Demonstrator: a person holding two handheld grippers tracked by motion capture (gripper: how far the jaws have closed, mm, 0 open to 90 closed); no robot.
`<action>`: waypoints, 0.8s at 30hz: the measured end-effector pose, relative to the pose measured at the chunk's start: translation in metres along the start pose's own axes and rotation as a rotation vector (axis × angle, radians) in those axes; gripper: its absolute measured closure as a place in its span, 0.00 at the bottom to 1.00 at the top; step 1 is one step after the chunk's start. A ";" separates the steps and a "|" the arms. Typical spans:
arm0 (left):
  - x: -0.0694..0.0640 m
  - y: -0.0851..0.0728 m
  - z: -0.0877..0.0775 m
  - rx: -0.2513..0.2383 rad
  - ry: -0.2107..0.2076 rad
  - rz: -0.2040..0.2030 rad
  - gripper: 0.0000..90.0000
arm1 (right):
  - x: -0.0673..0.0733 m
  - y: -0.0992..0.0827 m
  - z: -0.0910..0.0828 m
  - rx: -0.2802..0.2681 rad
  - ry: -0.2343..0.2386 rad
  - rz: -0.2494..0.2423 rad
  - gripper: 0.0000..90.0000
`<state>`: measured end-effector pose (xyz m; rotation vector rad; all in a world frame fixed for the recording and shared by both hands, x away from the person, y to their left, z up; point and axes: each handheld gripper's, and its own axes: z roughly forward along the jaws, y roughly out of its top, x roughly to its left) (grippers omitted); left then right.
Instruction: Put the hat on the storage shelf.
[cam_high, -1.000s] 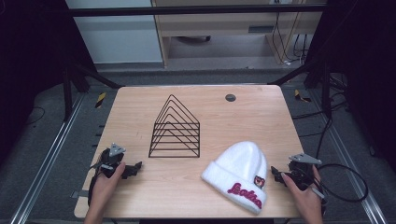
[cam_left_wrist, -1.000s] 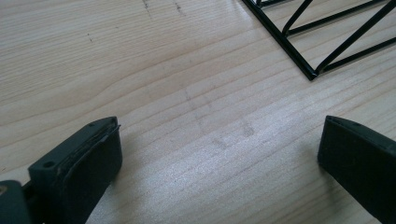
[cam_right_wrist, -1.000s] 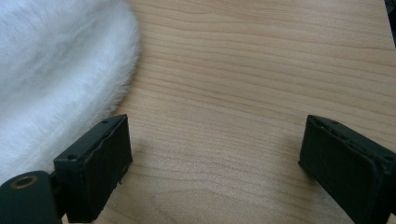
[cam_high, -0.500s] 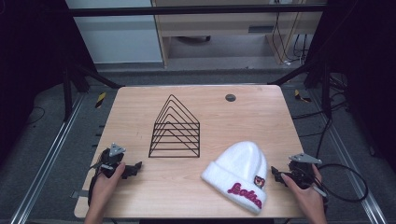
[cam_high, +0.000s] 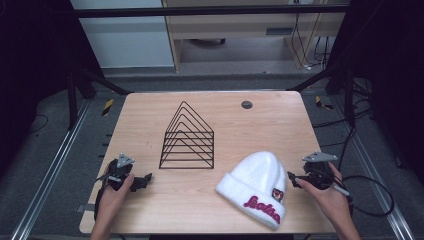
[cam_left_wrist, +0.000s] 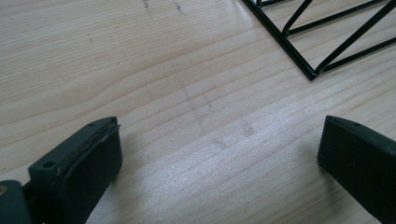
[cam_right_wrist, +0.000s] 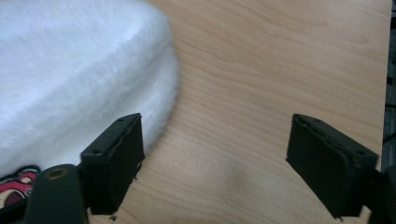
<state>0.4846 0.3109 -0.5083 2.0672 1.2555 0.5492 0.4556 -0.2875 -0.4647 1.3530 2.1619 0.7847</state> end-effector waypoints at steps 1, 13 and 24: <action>0.000 0.000 0.000 0.000 0.000 0.000 0.00 | 0.000 0.004 0.000 0.002 0.005 -0.012 0.27; 0.000 0.000 0.000 0.001 0.000 0.002 0.00 | 0.004 0.042 0.002 0.063 0.061 -0.100 0.49; 0.000 0.000 0.000 0.001 0.000 0.000 0.00 | 0.015 0.076 0.008 0.086 0.138 -0.144 0.60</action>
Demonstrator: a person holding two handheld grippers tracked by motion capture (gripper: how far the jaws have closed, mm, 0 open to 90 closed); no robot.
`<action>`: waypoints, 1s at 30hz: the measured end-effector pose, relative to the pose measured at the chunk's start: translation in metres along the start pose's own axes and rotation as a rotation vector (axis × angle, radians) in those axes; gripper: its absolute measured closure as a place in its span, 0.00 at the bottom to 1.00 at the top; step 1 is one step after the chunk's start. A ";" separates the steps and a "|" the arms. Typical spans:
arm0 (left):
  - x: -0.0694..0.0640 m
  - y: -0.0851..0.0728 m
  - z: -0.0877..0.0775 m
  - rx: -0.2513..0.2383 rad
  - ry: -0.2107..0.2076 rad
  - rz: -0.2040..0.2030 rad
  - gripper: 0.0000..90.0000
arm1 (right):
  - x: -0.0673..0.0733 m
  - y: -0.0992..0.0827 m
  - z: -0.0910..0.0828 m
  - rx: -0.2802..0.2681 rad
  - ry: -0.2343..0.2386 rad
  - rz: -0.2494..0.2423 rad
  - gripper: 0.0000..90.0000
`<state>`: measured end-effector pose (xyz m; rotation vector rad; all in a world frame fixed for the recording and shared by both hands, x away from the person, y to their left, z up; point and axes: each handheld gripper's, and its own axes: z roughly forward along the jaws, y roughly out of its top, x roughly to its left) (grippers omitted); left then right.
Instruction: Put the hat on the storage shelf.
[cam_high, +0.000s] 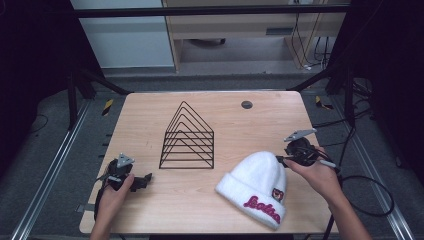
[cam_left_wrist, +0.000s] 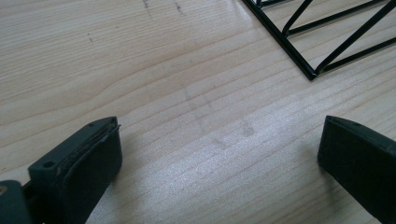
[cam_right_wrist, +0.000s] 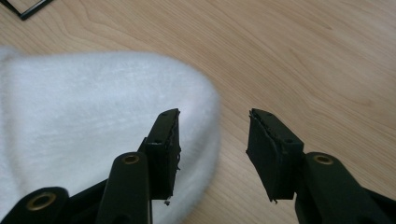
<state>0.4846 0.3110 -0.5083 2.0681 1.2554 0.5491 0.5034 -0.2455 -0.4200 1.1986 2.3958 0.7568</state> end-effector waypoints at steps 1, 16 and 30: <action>0.000 0.000 0.000 0.000 0.000 0.000 0.00 | 0.000 0.002 0.003 0.002 0.012 0.001 0.61; 0.000 0.000 0.000 0.000 0.000 0.001 0.00 | 0.002 0.012 0.046 0.094 0.054 0.051 0.61; 0.000 0.000 0.000 0.001 -0.001 0.001 0.00 | -0.001 0.006 0.062 0.104 0.063 0.079 0.60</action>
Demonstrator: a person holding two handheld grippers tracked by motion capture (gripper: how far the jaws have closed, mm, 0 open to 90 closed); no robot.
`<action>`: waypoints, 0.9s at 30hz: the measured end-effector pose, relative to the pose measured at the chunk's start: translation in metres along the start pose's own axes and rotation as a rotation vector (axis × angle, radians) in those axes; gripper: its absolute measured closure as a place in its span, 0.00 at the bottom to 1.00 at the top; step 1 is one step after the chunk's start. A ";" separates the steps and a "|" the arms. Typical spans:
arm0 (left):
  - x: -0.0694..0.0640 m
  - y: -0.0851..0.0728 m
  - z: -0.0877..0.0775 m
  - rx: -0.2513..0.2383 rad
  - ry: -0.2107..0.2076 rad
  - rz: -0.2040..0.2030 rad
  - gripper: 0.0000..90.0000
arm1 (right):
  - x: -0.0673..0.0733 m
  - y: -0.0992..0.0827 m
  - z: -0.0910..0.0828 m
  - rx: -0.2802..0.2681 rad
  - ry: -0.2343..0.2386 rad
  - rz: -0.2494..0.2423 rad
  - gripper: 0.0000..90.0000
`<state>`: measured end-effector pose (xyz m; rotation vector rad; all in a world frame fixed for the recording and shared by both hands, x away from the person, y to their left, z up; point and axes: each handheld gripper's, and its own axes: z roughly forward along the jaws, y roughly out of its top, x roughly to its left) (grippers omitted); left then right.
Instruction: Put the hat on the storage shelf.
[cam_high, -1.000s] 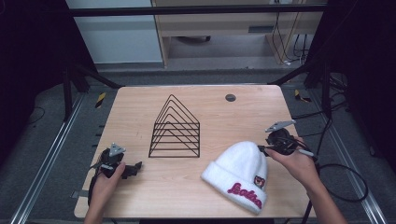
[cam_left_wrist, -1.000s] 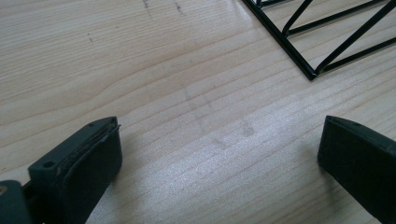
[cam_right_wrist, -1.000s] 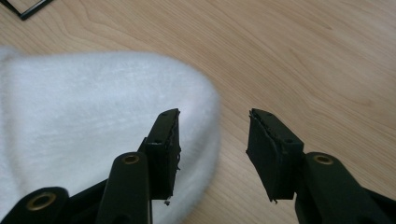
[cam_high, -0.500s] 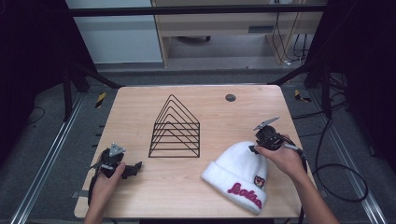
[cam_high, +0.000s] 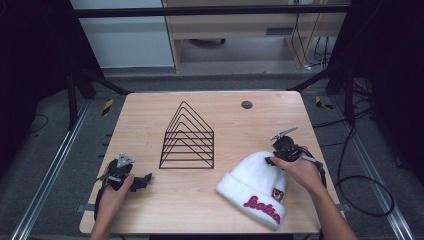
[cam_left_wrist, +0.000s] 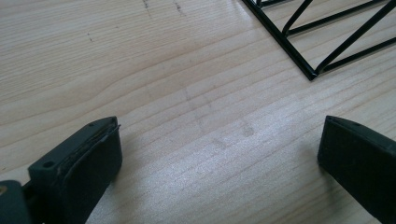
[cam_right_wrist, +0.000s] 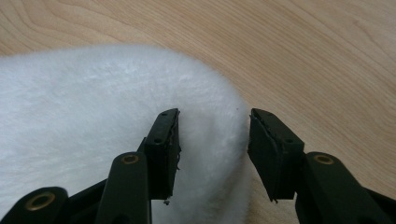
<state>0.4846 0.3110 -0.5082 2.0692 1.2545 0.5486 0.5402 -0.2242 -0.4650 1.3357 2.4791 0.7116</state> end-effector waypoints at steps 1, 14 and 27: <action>0.000 0.000 0.000 0.000 0.000 0.000 0.00 | 0.000 0.000 0.001 0.005 -0.002 -0.005 0.60; 0.000 0.000 0.000 -0.001 0.000 -0.001 0.00 | 0.004 -0.004 0.008 0.024 -0.003 0.013 0.65; 0.000 0.000 0.000 0.000 0.000 0.000 0.00 | 0.004 -0.006 0.010 0.022 0.024 0.021 0.79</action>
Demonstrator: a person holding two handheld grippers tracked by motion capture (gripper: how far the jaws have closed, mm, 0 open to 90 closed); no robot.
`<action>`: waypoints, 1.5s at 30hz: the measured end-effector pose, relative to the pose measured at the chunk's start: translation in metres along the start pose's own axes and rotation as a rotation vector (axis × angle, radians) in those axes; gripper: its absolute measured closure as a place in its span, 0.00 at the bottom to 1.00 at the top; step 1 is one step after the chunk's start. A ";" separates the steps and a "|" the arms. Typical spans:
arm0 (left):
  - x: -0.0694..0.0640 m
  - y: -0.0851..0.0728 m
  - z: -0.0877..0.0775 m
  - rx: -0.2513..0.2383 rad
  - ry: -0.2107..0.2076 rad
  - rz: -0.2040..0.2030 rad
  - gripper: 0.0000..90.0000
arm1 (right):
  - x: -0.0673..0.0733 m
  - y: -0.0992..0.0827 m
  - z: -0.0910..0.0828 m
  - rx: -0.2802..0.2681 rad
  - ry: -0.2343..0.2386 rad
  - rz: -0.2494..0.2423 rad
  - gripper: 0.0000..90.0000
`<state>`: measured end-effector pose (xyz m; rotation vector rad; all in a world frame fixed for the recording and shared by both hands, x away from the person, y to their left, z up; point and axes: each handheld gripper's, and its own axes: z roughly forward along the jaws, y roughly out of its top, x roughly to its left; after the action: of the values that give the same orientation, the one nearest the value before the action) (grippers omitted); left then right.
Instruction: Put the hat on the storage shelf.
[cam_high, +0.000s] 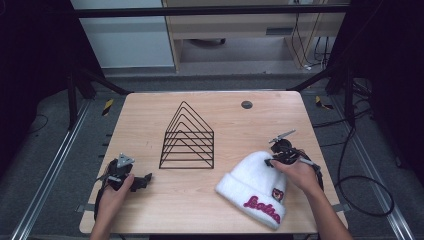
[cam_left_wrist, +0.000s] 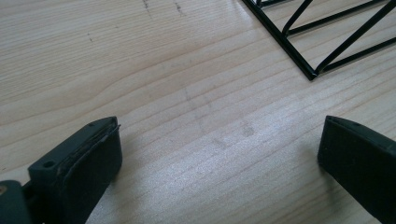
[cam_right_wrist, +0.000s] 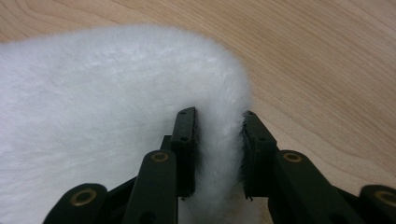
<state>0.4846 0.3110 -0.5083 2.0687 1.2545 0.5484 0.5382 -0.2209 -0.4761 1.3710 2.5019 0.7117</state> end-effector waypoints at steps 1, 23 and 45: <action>0.000 0.000 0.000 0.000 0.000 0.000 0.00 | 0.000 0.000 0.000 0.000 0.002 0.002 0.80; 0.000 0.000 0.000 0.000 0.000 0.000 0.00 | 0.005 -0.004 -0.009 -0.051 -0.013 -0.037 0.90; 0.000 0.000 0.000 0.000 0.000 0.000 0.00 | 0.066 -0.008 -0.099 -0.344 -0.041 -0.220 0.92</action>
<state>0.4846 0.3111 -0.5082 2.0689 1.2540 0.5486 0.4572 -0.2005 -0.3907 0.9655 2.3122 0.9946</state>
